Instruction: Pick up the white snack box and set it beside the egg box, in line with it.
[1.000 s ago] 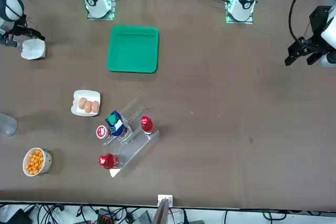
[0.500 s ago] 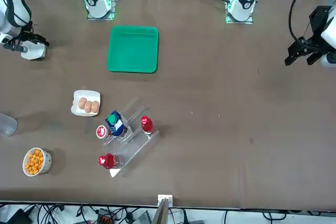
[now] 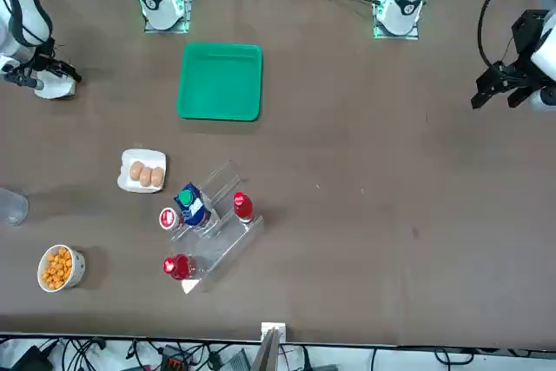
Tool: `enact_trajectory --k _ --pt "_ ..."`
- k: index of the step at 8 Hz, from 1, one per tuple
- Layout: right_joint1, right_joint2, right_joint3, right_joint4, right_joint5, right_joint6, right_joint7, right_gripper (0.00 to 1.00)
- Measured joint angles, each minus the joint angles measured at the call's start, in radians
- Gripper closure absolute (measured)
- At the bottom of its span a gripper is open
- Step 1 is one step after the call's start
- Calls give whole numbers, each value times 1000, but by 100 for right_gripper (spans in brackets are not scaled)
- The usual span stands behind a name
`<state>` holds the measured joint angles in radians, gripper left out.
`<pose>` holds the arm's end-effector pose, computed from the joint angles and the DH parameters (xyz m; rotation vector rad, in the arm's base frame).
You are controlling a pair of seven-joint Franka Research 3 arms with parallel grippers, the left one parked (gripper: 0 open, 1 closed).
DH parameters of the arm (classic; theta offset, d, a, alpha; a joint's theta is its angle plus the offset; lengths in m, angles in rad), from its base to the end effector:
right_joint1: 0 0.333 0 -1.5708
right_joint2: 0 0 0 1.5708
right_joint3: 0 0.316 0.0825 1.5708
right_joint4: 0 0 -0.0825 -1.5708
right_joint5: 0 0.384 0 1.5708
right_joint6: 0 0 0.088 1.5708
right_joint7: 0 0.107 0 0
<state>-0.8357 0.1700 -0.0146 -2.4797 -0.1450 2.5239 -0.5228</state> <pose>0.3061 -0.3469 0.2137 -3.0983 0.3170 0.2296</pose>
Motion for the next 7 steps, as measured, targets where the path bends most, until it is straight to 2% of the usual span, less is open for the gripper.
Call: enact_trajectory --k 1,2,4,7 --pt "0 9 0 -1 0 8 0 13" --pt "0 14 0 -3 1 10 0 37" --pt "0 24 0 -6 3 17 0 47" --pt "-3 32 0 -6 4 20 0 77"
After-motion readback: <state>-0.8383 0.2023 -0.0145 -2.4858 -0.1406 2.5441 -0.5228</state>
